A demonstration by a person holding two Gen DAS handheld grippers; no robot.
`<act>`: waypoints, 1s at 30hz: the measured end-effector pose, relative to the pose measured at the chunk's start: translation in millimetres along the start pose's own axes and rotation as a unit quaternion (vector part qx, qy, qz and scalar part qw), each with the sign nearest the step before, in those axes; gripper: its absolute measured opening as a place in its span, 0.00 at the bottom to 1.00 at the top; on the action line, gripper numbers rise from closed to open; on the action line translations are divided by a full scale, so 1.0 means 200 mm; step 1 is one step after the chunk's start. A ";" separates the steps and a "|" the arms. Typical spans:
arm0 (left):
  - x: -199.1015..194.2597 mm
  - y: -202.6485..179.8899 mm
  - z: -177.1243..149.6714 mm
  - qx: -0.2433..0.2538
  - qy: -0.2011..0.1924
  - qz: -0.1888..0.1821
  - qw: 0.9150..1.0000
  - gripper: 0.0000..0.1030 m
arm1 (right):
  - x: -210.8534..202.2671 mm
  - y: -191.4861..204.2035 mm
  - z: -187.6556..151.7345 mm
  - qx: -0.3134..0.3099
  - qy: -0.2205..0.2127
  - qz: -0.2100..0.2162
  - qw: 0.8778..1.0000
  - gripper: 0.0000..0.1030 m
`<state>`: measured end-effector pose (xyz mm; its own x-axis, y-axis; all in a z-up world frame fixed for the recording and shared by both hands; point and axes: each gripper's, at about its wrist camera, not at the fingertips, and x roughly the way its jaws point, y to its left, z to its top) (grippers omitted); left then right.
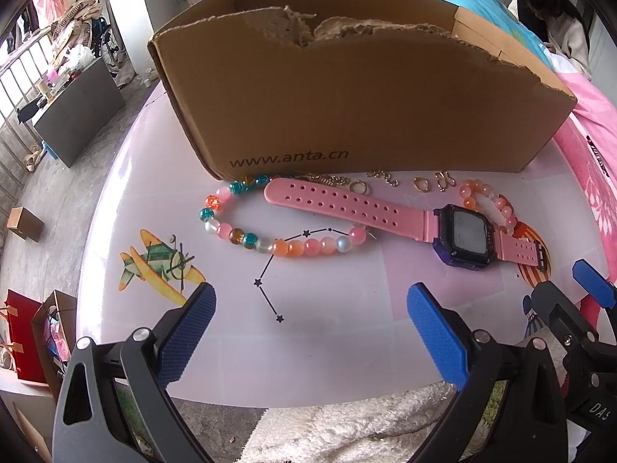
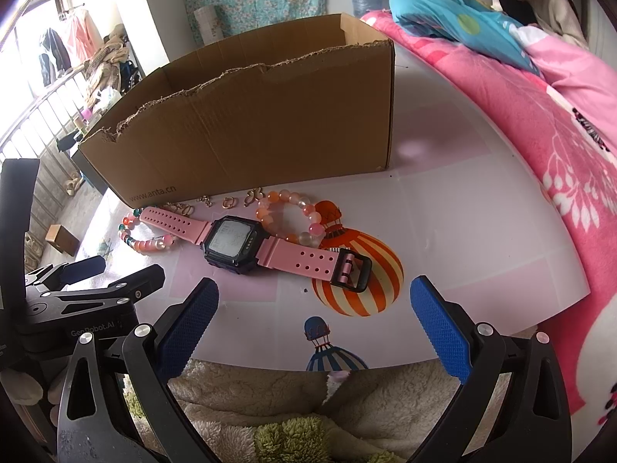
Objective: Organize jewelry
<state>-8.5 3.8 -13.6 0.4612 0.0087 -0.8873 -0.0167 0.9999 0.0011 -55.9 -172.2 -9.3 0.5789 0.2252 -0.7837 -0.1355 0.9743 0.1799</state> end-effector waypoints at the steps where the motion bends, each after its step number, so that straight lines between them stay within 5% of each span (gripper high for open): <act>1: 0.00 0.00 0.00 0.000 0.000 0.001 1.000 0.94 | 0.00 0.00 0.00 0.000 0.000 0.000 1.000 0.93; 30: -0.02 0.01 0.02 0.003 -0.008 0.026 1.000 0.95 | 0.00 0.00 0.00 0.000 -0.001 0.000 1.000 0.93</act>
<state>-7.2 6.0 -8.6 0.4745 0.0609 -0.8781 -0.0352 0.9981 0.0502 -55.1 -171.4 -9.6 0.5803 0.2243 -0.7829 -0.1357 0.9745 0.1787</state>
